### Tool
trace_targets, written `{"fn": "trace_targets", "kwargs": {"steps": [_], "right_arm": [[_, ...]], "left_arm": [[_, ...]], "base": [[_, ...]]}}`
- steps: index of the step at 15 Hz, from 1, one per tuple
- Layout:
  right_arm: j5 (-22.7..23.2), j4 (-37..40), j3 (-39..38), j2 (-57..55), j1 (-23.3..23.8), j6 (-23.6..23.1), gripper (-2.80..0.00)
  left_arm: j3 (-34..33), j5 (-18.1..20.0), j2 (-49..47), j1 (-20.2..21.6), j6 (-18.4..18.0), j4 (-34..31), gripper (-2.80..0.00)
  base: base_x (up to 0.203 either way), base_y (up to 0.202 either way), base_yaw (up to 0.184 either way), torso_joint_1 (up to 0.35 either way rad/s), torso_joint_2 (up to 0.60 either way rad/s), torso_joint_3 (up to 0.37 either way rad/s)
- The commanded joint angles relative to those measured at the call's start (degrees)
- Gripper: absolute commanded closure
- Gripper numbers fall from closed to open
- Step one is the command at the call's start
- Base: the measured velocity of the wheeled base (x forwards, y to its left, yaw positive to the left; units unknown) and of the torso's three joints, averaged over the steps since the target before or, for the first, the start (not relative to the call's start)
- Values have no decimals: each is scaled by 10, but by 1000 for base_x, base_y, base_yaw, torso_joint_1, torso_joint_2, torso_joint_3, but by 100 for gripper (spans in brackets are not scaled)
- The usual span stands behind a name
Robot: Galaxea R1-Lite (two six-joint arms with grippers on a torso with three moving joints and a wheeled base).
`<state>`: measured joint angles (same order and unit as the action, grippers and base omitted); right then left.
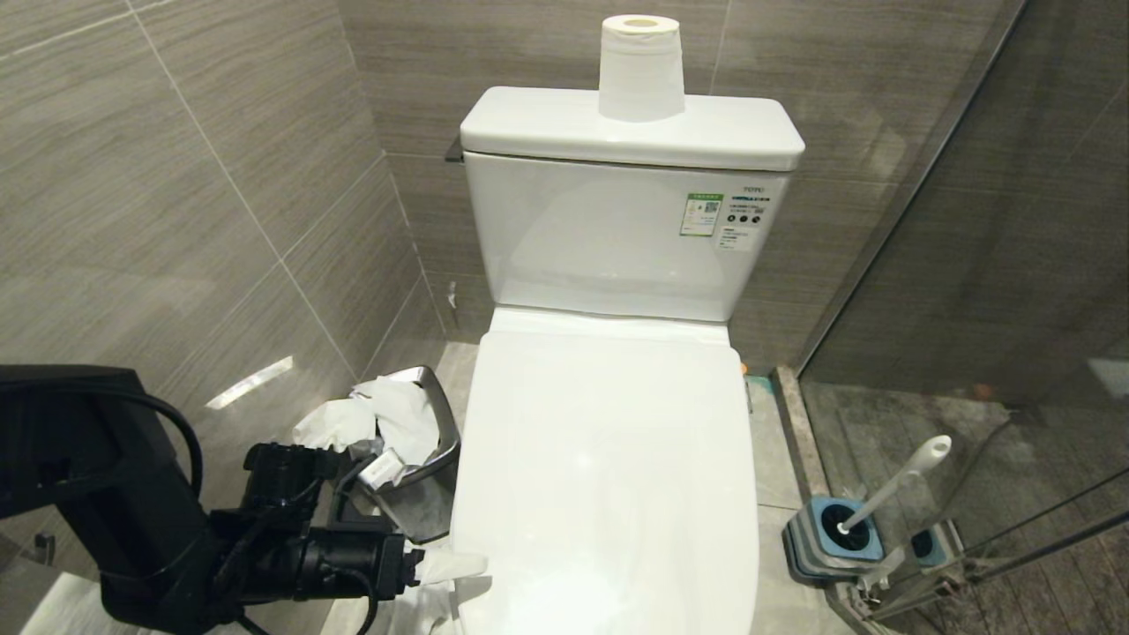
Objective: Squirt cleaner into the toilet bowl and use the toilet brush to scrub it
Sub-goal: Use the left hand to lift the toilet lid slightly
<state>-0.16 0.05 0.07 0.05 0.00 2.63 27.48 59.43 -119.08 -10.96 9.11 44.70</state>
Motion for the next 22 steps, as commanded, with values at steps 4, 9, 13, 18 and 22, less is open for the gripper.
{"fn": "trace_targets", "kwargs": {"steps": [4, 9, 13, 18, 22], "right_arm": [[0, 0, 0, 0, 0, 0, 0], [0, 0, -1, 0, 0, 0, 0], [1, 0, 0, 0, 0, 0, 0], [0, 0, 0, 0, 0, 0, 0], [0, 0, 0, 0, 0, 0, 0]], "left_arm": [[-4, 62, 21, 11, 6, 4, -280], [-5, 88, 32, 32, 14, 3, -280], [-2, 134, 36, 58, 56, 4, -280], [-1, 159, 36, 61, 60, 6, -280], [0, 183, 39, 62, 66, 6, -280]], "base": [[0, 0, 0, 0, 0, 0], [0, 0, 0, 0, 0, 0], [0, 0, 0, 0, 0, 0], [0, 0, 0, 0, 0, 0], [0, 0, 0, 0, 0, 0]]}}
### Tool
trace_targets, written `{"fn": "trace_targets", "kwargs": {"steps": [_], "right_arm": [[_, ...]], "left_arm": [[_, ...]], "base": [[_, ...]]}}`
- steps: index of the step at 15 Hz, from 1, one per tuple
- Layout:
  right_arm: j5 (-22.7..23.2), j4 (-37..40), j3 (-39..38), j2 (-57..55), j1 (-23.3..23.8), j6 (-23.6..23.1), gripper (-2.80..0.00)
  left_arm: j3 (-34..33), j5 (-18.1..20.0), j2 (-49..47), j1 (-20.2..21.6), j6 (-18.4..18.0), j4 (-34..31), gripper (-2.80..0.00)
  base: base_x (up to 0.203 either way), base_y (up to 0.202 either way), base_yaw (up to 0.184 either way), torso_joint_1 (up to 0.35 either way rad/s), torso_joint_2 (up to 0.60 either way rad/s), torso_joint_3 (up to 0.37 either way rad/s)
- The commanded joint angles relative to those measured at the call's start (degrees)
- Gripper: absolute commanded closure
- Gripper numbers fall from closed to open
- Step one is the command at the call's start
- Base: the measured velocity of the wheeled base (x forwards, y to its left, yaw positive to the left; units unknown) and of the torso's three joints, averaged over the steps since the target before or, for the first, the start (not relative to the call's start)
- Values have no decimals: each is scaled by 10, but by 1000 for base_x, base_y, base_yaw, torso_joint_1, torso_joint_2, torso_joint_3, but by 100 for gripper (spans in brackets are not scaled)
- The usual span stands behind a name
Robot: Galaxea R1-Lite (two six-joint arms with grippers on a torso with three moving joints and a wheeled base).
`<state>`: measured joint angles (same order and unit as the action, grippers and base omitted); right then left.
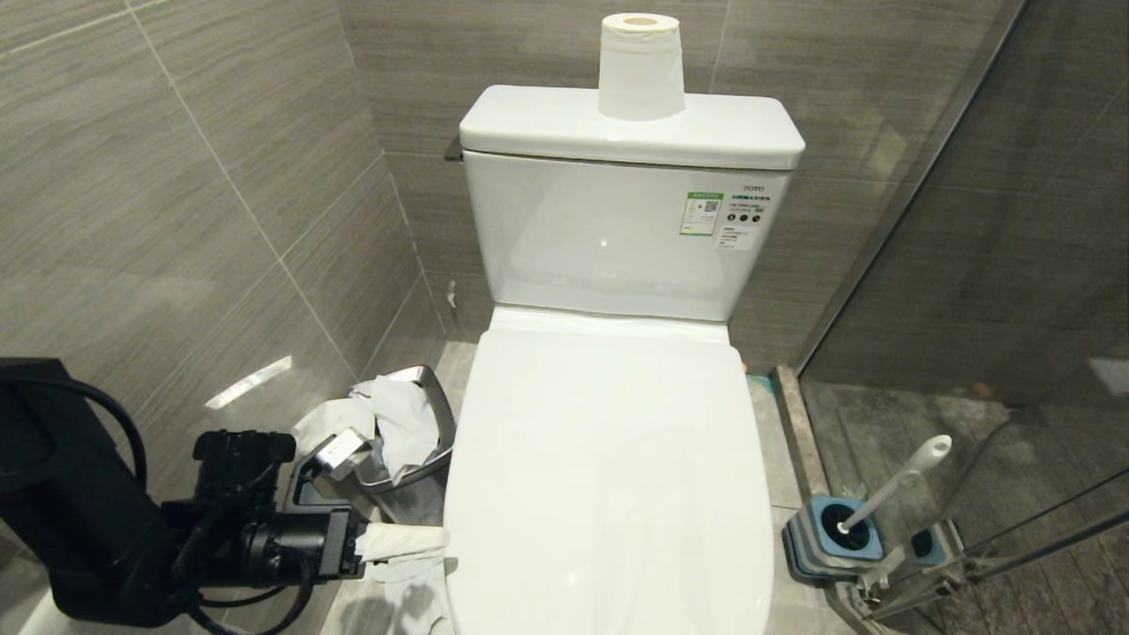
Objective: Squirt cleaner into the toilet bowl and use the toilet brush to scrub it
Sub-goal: Use the left hand to lift the toilet lid slightly
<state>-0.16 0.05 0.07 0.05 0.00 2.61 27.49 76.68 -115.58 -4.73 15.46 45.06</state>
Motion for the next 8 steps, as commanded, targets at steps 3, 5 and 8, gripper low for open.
{"fn": "trace_targets", "kwargs": {"steps": [3, 5, 8], "right_arm": [[0, 0, 0, 0, 0, 0, 0], [0, 0, -1, 0, 0, 0, 0], [0, 0, 0, 0, 0, 0, 0]], "left_arm": [[3, 30, 10, -1, 20, 3, -280], [5, 37, 20, -1, 29, 3, -280], [12, 38, 34, 0, 34, 4, -280]], "base": [[0, 0, 0, 0, 0, 0], [0, 0, 0, 0, 0, 0], [0, 0, 0, 0, 0, 0]]}}
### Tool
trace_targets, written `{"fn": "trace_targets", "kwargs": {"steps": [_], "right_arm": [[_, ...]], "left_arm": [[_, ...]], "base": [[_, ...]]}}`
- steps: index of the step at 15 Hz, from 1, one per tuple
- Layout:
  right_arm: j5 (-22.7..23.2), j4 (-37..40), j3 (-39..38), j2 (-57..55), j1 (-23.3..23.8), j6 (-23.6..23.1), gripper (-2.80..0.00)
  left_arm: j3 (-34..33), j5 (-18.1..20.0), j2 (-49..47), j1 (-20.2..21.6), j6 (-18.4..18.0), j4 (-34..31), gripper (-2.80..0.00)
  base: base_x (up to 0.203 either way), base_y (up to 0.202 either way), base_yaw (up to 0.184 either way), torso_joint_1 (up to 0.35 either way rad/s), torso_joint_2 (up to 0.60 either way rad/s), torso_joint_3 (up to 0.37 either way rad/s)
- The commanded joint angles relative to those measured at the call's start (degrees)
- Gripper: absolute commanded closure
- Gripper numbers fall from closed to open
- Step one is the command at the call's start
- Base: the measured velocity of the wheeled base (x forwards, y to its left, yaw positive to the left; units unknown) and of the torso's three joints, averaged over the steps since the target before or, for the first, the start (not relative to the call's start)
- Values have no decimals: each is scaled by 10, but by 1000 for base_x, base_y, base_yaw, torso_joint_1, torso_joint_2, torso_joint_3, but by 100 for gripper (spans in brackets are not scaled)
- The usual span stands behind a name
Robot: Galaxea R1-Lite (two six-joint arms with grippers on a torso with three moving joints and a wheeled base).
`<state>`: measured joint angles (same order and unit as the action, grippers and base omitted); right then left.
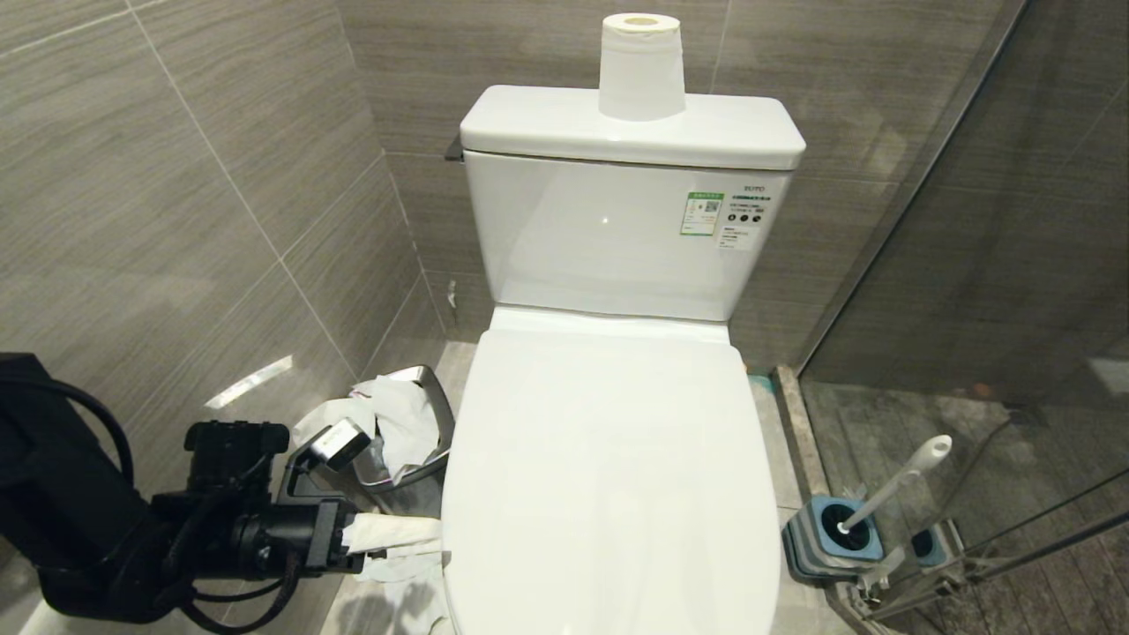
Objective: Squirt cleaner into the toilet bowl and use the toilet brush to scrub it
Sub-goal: Use the left hand to lift the toilet lid slightly
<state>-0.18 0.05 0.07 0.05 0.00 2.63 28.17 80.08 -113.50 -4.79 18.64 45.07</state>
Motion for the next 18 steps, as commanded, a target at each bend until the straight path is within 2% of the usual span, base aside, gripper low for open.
{"fn": "trace_targets", "kwargs": {"steps": [1, 4, 9, 14, 18], "right_arm": [[1, 0, 0, 0, 0, 0, 0], [0, 0, 0, 0, 0, 0, 0], [0, 0, 0, 0, 0, 0, 0], [0, 0, -1, 0, 0, 0, 0], [0, 0, 0, 0, 0, 0, 0]], "left_arm": [[11, 4, 20, 0, 8, 4, -280], [28, 4, 39, 0, 45, 5, -280], [37, 4, 74, 0, 75, 4, -280], [64, 4, 104, -2, 133, 4, -280], [94, 3, 114, -3, 160, 4, -280]], "base": [[0, 0, 0, 0, 0, 0], [0, 0, 0, 0, 0, 0], [0, 0, 0, 0, 0, 0], [0, 0, 0, 0, 0, 0], [0, 0, 0, 0, 0, 0]]}}
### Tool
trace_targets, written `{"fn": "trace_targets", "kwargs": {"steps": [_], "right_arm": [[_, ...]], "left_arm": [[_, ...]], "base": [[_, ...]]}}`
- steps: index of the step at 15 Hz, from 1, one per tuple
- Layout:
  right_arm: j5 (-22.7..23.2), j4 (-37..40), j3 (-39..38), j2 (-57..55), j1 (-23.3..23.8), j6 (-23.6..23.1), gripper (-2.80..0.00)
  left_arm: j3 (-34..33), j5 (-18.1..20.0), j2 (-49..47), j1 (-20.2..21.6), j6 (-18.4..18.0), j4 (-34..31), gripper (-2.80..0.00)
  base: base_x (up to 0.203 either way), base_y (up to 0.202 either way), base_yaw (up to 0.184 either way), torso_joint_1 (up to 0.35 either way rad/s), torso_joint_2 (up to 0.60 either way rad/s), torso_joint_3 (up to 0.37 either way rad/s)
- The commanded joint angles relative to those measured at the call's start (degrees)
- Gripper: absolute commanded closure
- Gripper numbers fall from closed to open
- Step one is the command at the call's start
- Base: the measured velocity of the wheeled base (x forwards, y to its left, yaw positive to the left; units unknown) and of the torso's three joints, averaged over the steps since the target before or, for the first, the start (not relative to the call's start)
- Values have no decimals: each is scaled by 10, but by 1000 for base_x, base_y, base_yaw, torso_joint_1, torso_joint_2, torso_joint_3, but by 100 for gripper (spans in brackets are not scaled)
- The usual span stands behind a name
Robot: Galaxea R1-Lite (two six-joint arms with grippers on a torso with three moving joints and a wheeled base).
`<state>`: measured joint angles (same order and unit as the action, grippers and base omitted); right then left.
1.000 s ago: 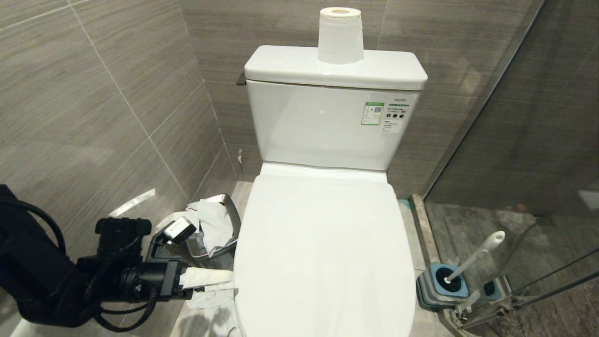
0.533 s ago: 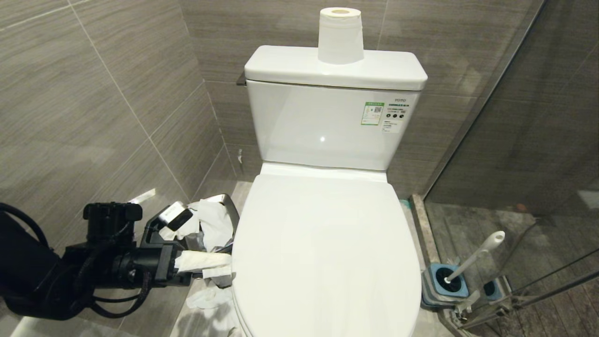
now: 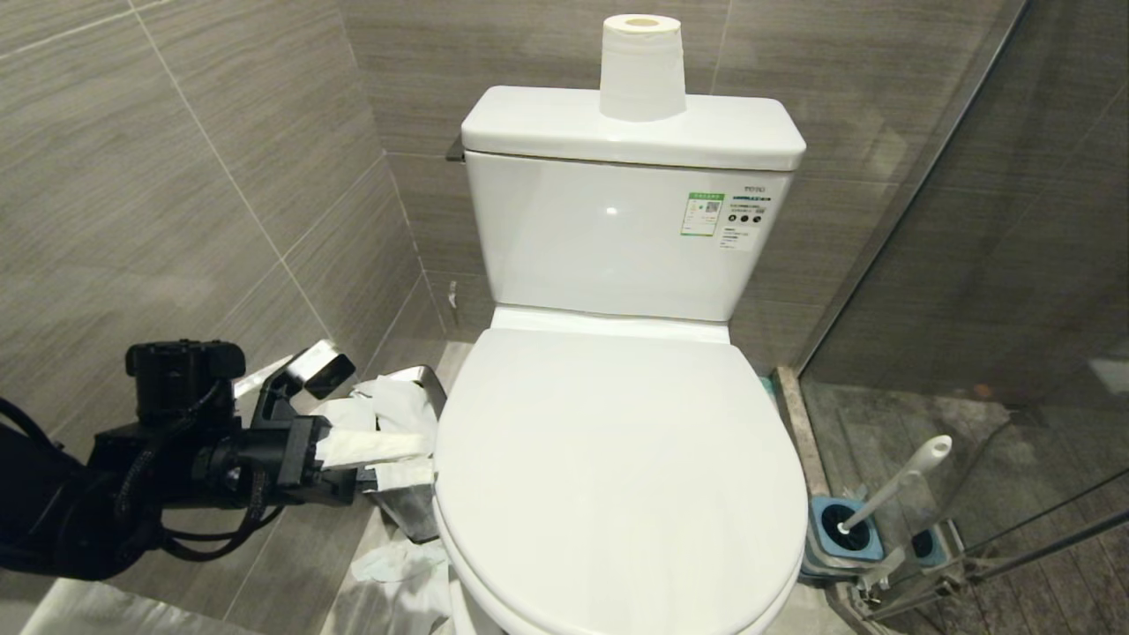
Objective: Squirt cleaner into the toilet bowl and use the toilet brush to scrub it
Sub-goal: Use the left hand to lift the toilet lid slightly
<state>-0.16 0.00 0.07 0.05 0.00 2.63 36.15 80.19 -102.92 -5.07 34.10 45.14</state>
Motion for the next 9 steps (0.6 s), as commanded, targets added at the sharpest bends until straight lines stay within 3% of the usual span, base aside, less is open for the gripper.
{"fn": "trace_targets", "kwargs": {"steps": [1, 4, 9], "right_arm": [[0, 0, -1, 0, 0, 0, 0], [0, 0, -1, 0, 0, 0, 0], [0, 0, 0, 0, 0, 0, 0]], "left_arm": [[20, 2, 13, 3, 10, 4, -280], [23, 2, 27, 4, 15, 4, -280], [62, 1, 43, 0, 64, 4, -280]], "base": [[0, 0, 0, 0, 0, 0], [0, 0, 0, 0, 0, 0], [0, 0, 0, 0, 0, 0]]}}
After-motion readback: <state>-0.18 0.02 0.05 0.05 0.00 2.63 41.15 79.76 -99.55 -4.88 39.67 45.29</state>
